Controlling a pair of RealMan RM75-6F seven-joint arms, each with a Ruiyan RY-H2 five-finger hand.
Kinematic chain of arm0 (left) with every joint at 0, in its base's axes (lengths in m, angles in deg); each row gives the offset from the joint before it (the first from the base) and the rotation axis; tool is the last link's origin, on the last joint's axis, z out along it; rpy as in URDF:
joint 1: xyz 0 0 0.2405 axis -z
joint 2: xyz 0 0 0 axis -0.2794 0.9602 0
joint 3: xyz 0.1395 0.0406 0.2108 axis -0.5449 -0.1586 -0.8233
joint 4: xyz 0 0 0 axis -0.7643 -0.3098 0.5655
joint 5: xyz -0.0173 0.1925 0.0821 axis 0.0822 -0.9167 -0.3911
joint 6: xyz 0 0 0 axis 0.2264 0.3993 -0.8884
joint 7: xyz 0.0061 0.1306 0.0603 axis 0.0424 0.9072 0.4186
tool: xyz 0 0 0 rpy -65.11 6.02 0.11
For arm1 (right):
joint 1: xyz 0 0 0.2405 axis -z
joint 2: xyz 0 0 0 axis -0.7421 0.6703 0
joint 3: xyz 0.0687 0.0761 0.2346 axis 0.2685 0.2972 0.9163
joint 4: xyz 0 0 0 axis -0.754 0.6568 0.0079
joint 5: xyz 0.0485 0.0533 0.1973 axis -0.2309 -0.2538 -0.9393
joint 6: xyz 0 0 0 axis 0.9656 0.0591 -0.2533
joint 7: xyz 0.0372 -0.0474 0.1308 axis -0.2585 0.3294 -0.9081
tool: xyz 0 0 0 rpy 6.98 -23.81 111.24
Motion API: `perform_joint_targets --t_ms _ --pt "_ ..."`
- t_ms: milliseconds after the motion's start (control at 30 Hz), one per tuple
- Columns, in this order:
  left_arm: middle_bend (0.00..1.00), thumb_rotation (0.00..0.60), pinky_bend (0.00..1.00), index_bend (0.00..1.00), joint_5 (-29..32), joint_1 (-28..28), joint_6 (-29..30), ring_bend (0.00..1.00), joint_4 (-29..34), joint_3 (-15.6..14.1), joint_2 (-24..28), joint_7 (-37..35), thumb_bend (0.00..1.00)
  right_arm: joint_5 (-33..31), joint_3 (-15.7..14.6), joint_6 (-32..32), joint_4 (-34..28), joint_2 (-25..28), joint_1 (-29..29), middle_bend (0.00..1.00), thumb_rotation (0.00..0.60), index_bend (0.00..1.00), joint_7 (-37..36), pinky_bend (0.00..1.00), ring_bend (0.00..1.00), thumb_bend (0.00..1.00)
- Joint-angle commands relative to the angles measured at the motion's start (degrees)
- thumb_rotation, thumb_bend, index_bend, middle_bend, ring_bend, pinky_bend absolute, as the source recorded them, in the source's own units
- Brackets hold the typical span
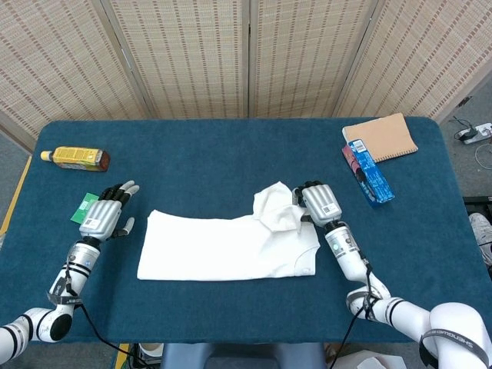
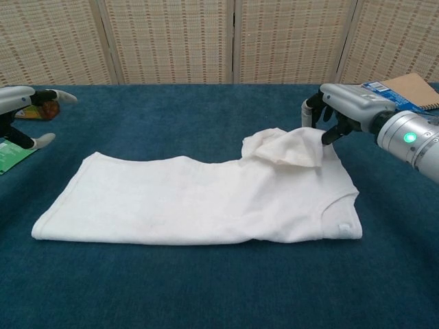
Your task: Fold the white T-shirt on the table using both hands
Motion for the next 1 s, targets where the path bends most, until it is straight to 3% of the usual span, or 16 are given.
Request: perform_joint_targets --t_ms 33,533,733,800,1000 --pt "0.05 0.6 0.05 0.05 0.1 -0.2 -0.1 0.0 0.4 0.1 0.3 -0.2 0.48 -0.3 0.1 0.9 1.9 -1.2 -0.7 0.53 0.6 0.89 -1.0 0.33 0.34 0.64" --pt "0.05 0.6 0.05 0.05 0.3 -0.7 0.2 0.0 1.4 0.6 1.1 -0.8 0.47 0.0 0.0 2.5 9.3 -4.6 -2.6 0.53 0.6 0.89 -4.9 0.33 0.34 0.63" --pt "0.05 0.6 0.05 0.04 -0.1 -1.3 2.1 0.0 1.8 1.1 1.2 -1.0 0.42 0.6 -0.5 3.0 10.4 -5.1 -3.2 0.5 0.6 0.88 -5.2 0.31 0.33 0.61" --pt "0.05 0.6 0.04 0.04 -0.5 -1.6 2.8 0.0 2.0 1.1 1.2 -1.2 0.41 0.7 -0.8 3.3 10.4 -5.0 -3.3 0.46 0.6 0.81 -5.3 0.29 0.3 0.57" --pt "0.05 0.6 0.03 0.04 -1.4 -2.5 4.5 0.0 3.0 1.2 1.6 -2.1 0.38 -0.7 -0.4 4.8 10.9 -5.2 -3.6 0.25 0.6 0.31 -2.8 0.2 0.17 0.38"
